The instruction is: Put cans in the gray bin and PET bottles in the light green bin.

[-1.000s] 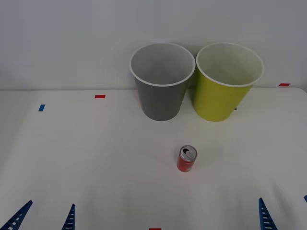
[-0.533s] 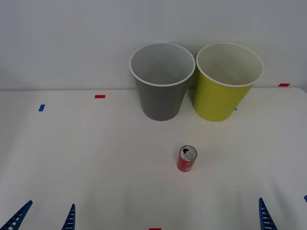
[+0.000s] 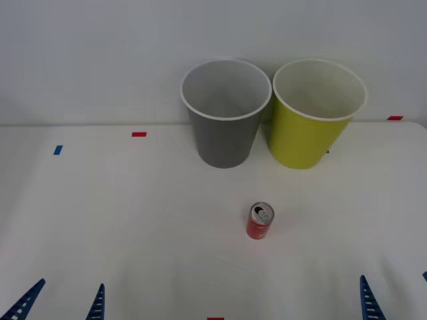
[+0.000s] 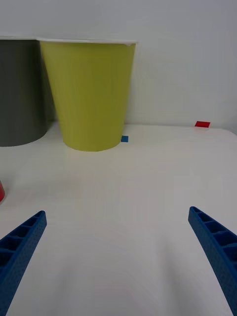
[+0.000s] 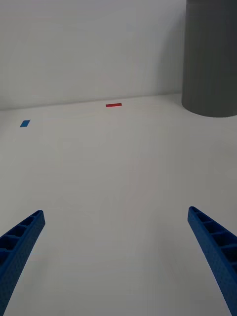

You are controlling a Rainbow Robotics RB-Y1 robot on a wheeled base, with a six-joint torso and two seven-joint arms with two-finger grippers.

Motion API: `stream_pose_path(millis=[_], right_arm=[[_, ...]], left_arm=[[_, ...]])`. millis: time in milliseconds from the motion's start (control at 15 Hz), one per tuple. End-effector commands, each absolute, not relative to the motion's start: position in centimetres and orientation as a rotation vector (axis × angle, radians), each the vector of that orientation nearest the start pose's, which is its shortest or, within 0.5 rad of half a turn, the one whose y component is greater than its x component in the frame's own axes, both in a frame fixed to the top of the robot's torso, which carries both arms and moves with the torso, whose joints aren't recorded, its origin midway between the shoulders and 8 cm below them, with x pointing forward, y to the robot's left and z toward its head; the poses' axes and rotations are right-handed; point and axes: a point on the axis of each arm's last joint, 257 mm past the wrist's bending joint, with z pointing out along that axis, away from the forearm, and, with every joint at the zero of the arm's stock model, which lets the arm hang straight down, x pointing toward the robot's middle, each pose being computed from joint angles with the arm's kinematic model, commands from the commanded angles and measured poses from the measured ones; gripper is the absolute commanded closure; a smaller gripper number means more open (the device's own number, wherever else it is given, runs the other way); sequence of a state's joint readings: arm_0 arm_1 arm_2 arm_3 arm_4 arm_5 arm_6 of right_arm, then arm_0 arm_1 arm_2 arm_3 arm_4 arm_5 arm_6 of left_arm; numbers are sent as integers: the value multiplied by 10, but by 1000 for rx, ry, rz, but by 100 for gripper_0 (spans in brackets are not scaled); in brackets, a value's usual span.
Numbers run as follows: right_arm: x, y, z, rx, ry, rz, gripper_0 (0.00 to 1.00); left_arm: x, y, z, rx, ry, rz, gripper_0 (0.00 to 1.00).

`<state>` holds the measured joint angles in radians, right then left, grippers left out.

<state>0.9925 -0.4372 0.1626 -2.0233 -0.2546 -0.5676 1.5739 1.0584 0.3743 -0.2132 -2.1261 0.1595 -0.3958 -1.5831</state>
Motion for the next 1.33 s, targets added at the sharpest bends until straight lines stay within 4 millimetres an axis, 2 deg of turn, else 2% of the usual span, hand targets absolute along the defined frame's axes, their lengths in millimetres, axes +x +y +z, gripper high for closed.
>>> stream_pose_path(millis=[67, 400, 467, 733, 1000, 1333], right_arm=[[242, -302, -245, -57, 1578, -17, 0], [242, -302, -245, -57, 1578, -17, 0], [239, -304, -264, -31, 1617, -24, 0], [239, -302, -258, -46, 1578, -30, 0], [236, -277, -256, -86, 1531, 63, 0], [248, -233, -260, -192, 1472, 181, 0]], left_arm=[[234, 266, -262, 76, 1704, 5, 0], [234, 266, -262, 76, 1704, 5, 0], [234, 266, -262, 76, 1704, 5, 0], [234, 266, -262, 76, 1704, 5, 0], [234, 266, -262, 76, 1704, 5, 0], [234, 266, -262, 76, 1704, 5, 0]])
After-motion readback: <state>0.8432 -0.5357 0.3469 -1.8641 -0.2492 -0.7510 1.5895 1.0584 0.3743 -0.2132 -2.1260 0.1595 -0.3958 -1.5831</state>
